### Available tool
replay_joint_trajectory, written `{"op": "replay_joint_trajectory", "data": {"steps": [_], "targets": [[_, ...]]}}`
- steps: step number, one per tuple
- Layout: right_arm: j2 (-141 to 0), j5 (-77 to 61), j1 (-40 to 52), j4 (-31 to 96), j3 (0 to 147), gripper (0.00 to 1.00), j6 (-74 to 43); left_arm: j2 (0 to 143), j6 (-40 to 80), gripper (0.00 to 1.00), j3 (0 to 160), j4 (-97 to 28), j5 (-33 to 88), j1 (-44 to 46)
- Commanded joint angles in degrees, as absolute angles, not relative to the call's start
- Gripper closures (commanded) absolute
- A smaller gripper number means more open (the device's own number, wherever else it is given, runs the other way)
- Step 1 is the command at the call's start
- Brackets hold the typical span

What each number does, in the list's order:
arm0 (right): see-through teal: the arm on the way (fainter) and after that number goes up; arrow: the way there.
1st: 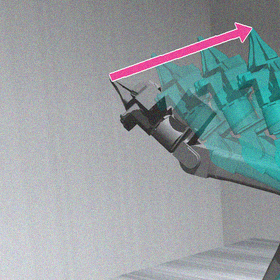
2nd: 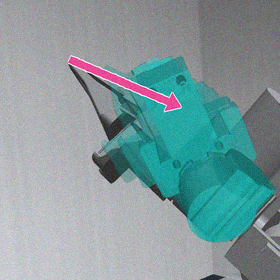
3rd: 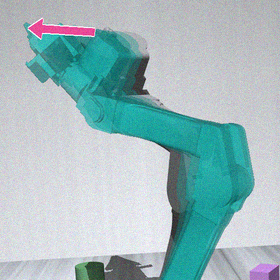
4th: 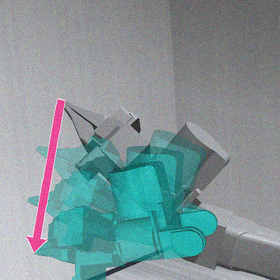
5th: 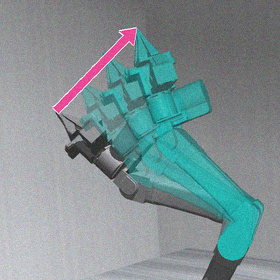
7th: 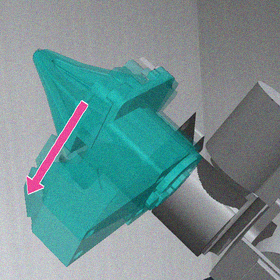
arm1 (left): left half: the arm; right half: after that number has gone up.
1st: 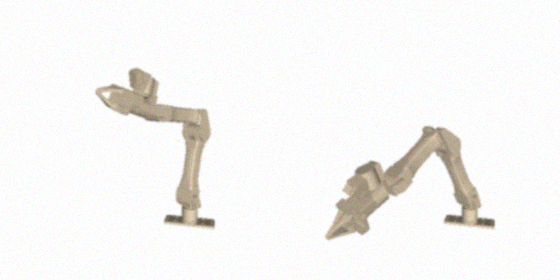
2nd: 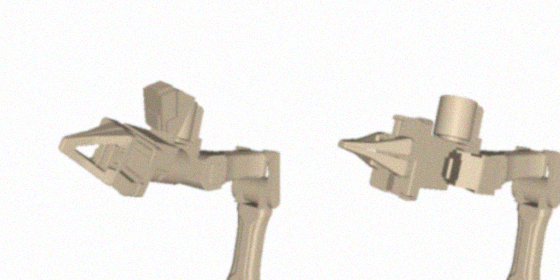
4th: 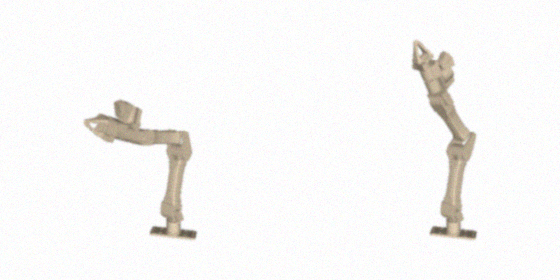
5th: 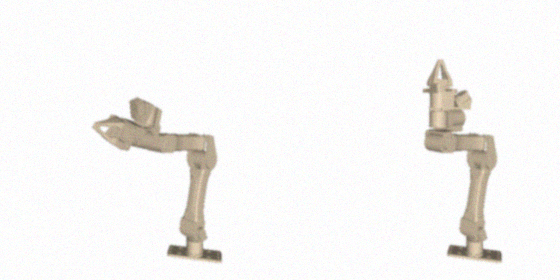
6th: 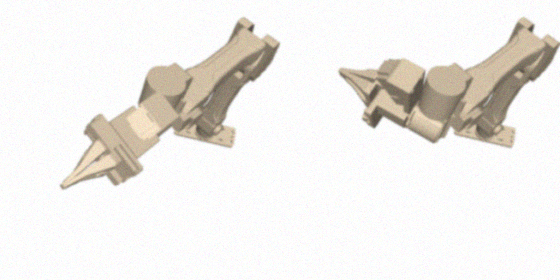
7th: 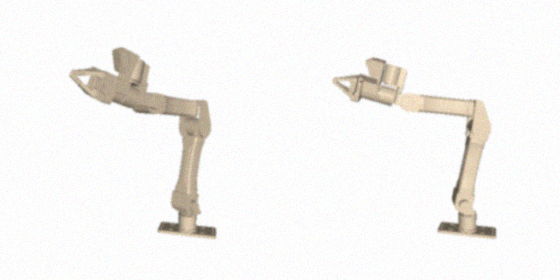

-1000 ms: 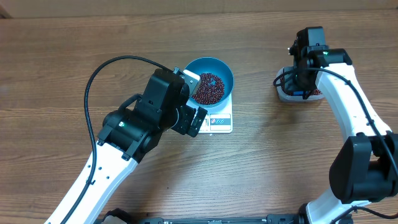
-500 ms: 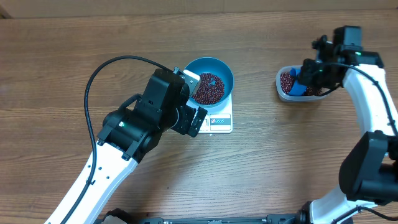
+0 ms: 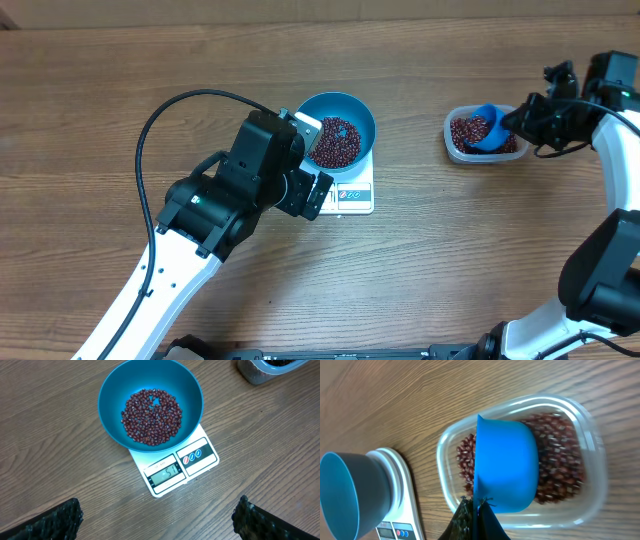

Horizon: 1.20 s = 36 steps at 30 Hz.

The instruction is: Scoop item into bowl and weigh 150g on scale

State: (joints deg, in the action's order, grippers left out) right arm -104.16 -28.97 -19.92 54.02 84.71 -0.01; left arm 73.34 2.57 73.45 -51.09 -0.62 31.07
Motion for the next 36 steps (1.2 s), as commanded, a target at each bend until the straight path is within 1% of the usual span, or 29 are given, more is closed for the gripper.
{"op": "replay_joint_trajectory", "data": {"steps": [1,6,13,16,21,30,36], "targets": [[-104.5,-30.8,-21.8,54.2,84.5,0.96,0.1,72.8,1.9,0.0,74.4,-51.0,-0.2,30.8],[-104.5,-34.6,-24.4,55.2,84.5,0.96,0.1,72.8,1.9,0.0,74.4,-51.0,-0.2,30.8],[-104.5,-47.7,-29.0,54.7,84.5,0.96,0.8,72.8,1.9,0.0,74.4,-51.0,-0.2,30.8],[-104.5,-55.3,-31.0,54.6,84.5,0.96,3.7,72.8,1.9,0.0,74.4,-51.0,-0.2,30.8],[-104.5,-59.5,-32.9,54.3,84.5,0.96,3.7,72.8,1.9,0.0,74.4,-50.9,-0.2,30.8],[-104.5,-74.2,-32.4,51.8,84.5,0.96,5.6,72.8,1.9,0.0,74.4,-51.0,-0.2,30.8],[-104.5,-76.6,-28.8,50.0,85.1,0.96,5.7,72.8,1.9,0.0,74.4,-51.0,-0.2,30.8]]}}
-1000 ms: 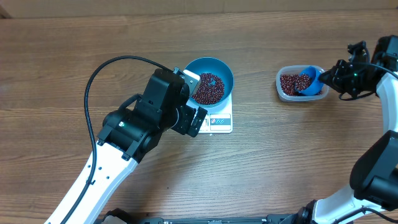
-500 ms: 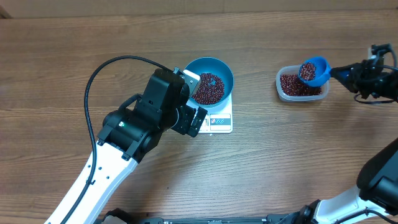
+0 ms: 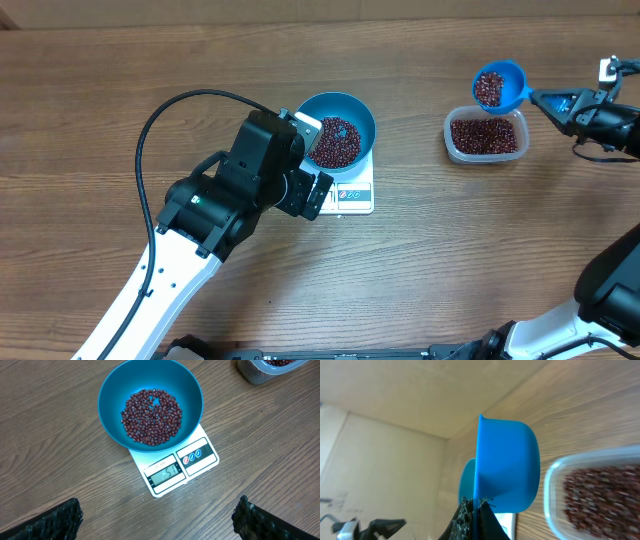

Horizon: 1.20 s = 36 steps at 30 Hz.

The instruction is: Scoop item into bowl and weigh 150g on scale

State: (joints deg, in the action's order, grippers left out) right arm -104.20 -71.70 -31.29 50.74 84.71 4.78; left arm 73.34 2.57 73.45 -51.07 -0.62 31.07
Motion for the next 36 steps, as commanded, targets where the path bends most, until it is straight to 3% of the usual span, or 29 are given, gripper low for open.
{"op": "replay_joint_trajectory", "data": {"steps": [1,17,36], "targets": [[-104.5,-76.6,-27.7,49.4,85.4,0.96,5.7,72.8,1.9,0.0,74.4,-51.0,-0.2,30.8],[-104.5,-71.3,-9.6,34.9,88.6,0.96,5.9,72.8,1.9,0.0,74.4,-50.9,-0.2,30.8],[-104.4,-47.1,7.5,32.7,88.6,0.96,12.8,72.8,1.9,0.0,74.4,-51.0,-0.2,30.8]]}}
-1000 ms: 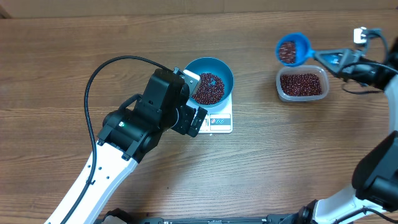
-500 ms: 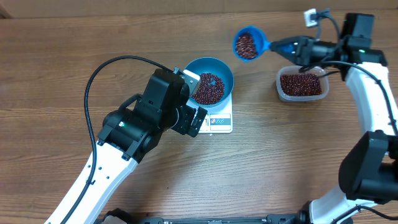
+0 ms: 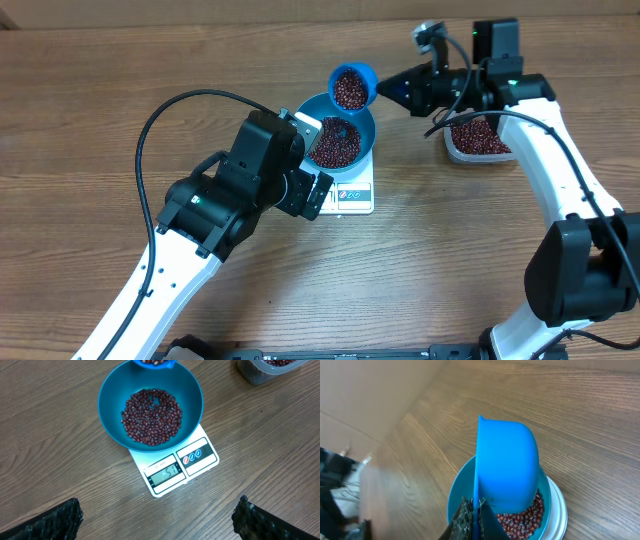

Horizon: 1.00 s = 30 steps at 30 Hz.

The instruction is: Scoop item into bowl and weigh 150g on scale

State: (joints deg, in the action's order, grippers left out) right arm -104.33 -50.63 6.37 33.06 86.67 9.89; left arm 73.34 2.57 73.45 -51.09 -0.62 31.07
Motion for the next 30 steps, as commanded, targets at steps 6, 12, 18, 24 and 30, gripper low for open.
{"op": "replay_joint_trajectory", "data": {"steps": [6,12,18,24,30], "targets": [[-103.4,-38.2,10.7,34.4,88.6,0.96,15.6,72.8,1.9,0.0,74.4,-51.0,-0.2,30.8],[-101.6,-31.0,13.5,36.7,88.6,0.96,19.0,72.8,1.9,0.0,74.4,-51.0,-0.2,30.8],[-99.2,-23.3,16.1,37.8,88.6,0.96,21.5,72.8,1.9,0.0,74.4,-50.9,-0.2,30.8],[-97.1,-19.2,18.2,38.2,88.6,0.96,24.6,72.8,1.9,0.0,74.4,-50.9,-0.2,30.8],[-95.7,-15.9,19.9,38.5,88.6,0.96,26.4,72.8,1.9,0.0,74.4,-51.0,-0.2,30.8]]}}
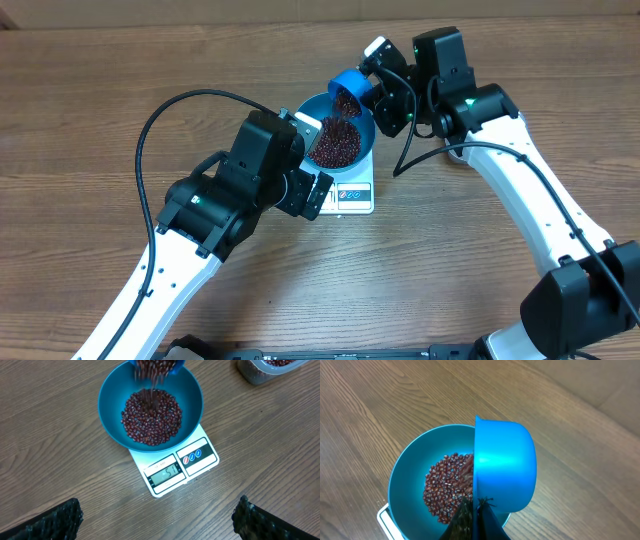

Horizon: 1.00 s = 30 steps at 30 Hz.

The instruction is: Scoop item into bowl and weigh 150g on scale

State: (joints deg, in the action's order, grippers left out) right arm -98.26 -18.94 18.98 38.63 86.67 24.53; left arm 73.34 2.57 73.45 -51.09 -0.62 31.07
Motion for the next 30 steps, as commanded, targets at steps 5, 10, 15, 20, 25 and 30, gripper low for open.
{"op": "replay_joint_trajectory", "data": {"steps": [5,10,15,20,25,30], "targets": [[-95.5,-13.6,20.7,39.0,88.6,0.96,27.6,72.8,1.9,0.0,74.4,-51.0,-0.2,30.8],[-95.5,-11.4,21.5,39.6,88.6,0.96,29.1,72.8,1.9,0.01,74.4,-50.9,-0.2,30.8],[-95.4,-9.4,22.1,39.6,88.6,0.96,29.1,72.8,1.9,0.0,74.4,-50.9,-0.2,30.8],[-95.0,-9.4,22.1,39.6,88.6,0.96,29.1,72.8,1.9,0.0,74.4,-51.0,-0.2,30.8],[-93.6,-9.5,22.1,39.6,88.6,0.96,30.2,72.8,1.9,0.0,74.4,-51.0,-0.2,30.8],[-92.0,-9.5,22.1,39.6,88.6,0.96,30.4,72.8,1.9,0.0,74.4,-50.9,-0.2,30.8]]}}
